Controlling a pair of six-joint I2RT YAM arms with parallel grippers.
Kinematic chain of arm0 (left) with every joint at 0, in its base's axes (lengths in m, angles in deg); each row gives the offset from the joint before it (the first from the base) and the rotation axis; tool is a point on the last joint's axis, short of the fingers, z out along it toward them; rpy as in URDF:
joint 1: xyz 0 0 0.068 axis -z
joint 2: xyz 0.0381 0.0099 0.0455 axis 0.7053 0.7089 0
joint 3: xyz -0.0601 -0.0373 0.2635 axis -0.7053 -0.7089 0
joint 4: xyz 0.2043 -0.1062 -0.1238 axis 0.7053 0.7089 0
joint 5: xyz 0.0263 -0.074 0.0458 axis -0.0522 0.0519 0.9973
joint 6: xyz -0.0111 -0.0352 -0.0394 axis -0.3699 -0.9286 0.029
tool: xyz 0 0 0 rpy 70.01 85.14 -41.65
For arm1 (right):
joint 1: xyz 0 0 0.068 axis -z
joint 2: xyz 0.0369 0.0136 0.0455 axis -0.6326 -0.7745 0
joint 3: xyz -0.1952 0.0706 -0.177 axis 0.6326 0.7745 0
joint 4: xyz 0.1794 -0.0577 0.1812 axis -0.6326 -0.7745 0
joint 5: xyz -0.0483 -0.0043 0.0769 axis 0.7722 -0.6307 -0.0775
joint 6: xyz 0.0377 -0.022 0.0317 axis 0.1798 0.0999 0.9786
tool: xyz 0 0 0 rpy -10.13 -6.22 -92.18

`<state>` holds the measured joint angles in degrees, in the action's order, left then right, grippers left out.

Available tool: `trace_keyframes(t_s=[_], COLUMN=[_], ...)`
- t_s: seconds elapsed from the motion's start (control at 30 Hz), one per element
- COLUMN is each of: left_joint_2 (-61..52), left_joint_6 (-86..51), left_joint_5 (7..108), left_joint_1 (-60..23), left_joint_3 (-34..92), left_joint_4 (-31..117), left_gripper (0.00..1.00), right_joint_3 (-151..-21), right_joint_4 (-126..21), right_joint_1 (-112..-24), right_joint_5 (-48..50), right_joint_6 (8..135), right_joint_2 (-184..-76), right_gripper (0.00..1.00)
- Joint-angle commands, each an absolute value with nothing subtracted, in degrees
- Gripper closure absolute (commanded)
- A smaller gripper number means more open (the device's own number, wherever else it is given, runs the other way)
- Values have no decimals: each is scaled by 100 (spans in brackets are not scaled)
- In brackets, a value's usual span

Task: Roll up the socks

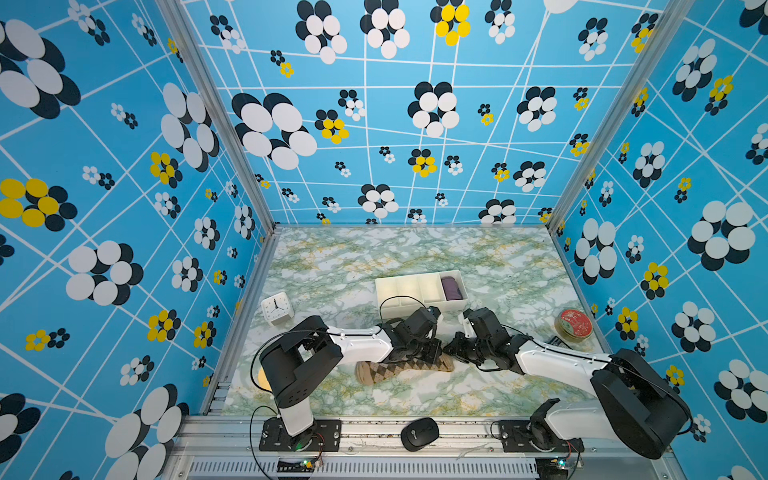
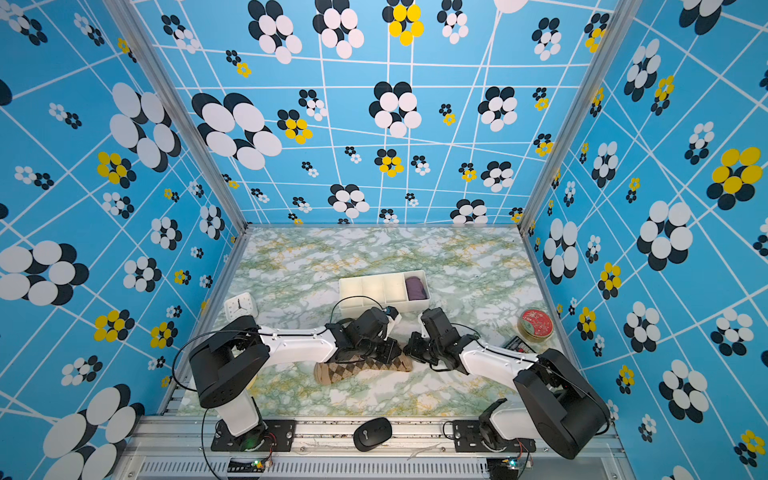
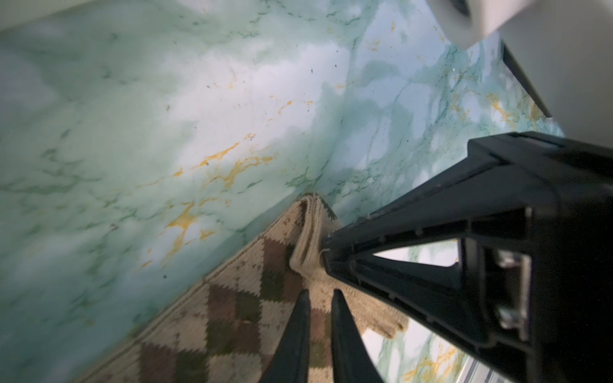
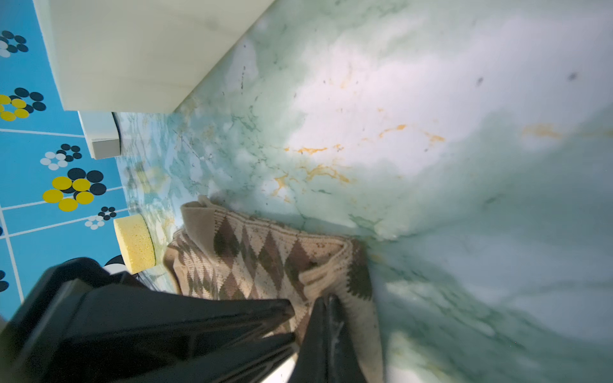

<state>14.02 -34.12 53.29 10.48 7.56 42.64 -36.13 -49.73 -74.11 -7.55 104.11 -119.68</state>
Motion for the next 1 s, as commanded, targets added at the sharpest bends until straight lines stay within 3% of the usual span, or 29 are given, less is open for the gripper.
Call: trace_keyframes(t_s=[0.0,0.23,0.73,0.97], left_joint_2=[1552,1688,2305,2330], left_joint_6=[-3293,-3207,-3119,-3149], left_joint_5=[5345,5433,5803,5881], left_joint_1=[1009,1025,1096,1105], left_joint_3=[998,1091,1443,1339], left_joint_4=[4275,4298,4662,4738], left_gripper=[86,95,96,96], right_joint_3=[-3641,-3622,-3594,-3714], right_joint_4=[-4909,-4875,-4856,-5258], right_joint_1=[-7464,-7461,-7463,-7458], right_joint_5=[-753,-753,-794,-763], right_joint_6=[10467,10488,10523,10343], right_joint_2=[-12079,-12087,-12012,-11327], right_gripper=[100,100,99,94])
